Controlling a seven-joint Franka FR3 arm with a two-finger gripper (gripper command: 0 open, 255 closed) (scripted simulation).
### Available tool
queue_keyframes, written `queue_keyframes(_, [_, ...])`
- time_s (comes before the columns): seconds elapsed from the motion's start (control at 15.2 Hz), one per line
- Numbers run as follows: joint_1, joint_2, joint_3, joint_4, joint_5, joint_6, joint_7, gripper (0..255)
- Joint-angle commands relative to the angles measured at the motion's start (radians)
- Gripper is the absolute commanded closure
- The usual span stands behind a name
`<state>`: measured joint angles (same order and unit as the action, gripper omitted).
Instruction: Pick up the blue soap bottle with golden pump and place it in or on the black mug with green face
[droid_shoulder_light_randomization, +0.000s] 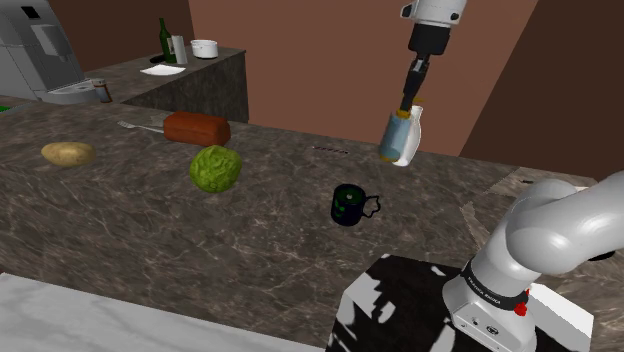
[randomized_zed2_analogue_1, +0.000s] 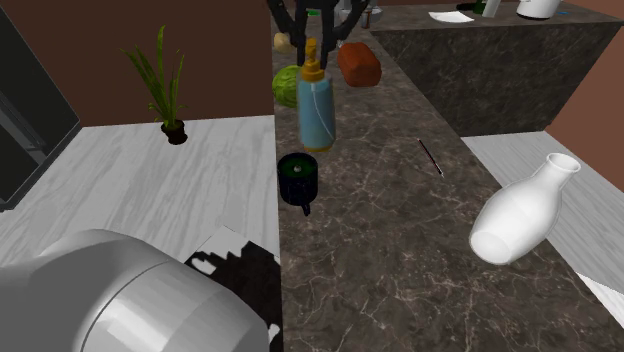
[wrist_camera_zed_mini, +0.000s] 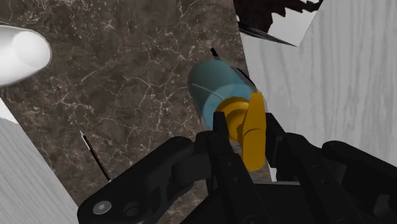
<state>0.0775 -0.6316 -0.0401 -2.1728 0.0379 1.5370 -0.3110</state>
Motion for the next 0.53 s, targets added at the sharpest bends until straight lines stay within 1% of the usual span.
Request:
queue_keyframes(0.0, [0.013,0.041,0.031,0.049,0.020,-0.006,0.039,255])
queue_keyframes(0.2, [0.031,0.112,0.081,0.137,0.045,-0.019,0.103,255])
queue_keyframes(0.46, [0.032,0.097,0.082,0.070,0.046,0.033,0.100,255])
